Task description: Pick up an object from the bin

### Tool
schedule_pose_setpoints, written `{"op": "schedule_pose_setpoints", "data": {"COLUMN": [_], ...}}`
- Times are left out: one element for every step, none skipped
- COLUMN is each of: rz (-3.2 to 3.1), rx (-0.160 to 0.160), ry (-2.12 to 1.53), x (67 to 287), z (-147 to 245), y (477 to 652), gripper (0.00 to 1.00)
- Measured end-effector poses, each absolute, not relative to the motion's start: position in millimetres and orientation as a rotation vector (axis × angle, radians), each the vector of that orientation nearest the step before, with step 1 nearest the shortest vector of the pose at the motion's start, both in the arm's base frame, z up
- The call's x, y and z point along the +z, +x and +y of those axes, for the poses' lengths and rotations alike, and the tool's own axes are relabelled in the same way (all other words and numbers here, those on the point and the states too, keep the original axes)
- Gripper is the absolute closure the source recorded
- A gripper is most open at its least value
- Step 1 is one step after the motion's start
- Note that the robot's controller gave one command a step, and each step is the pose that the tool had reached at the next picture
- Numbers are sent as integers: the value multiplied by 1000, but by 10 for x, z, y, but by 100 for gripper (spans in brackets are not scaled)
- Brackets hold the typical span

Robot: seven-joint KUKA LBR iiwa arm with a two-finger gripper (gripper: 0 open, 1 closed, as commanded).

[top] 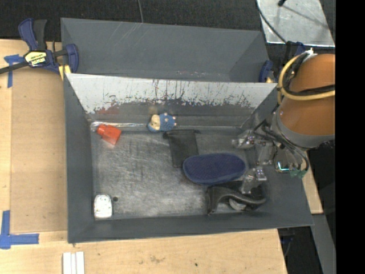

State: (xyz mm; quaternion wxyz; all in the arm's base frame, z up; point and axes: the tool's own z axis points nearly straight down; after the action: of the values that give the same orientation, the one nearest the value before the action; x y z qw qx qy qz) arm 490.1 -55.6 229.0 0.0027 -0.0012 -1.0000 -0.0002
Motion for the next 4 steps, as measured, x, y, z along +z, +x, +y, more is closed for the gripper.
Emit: {"op": "schedule_pose_setpoints", "data": {"rz": [-3107, -3056, -3107, -3127], "rx": [-2, 0, 0, 1], "ry": [-434, -742, -497, -339], "x": [1439, 1009, 734, 732], "z": [55, 195, 189, 158], "y": [4921, 5261, 5455, 5545], "gripper": [0, 0, 0, 0]}}
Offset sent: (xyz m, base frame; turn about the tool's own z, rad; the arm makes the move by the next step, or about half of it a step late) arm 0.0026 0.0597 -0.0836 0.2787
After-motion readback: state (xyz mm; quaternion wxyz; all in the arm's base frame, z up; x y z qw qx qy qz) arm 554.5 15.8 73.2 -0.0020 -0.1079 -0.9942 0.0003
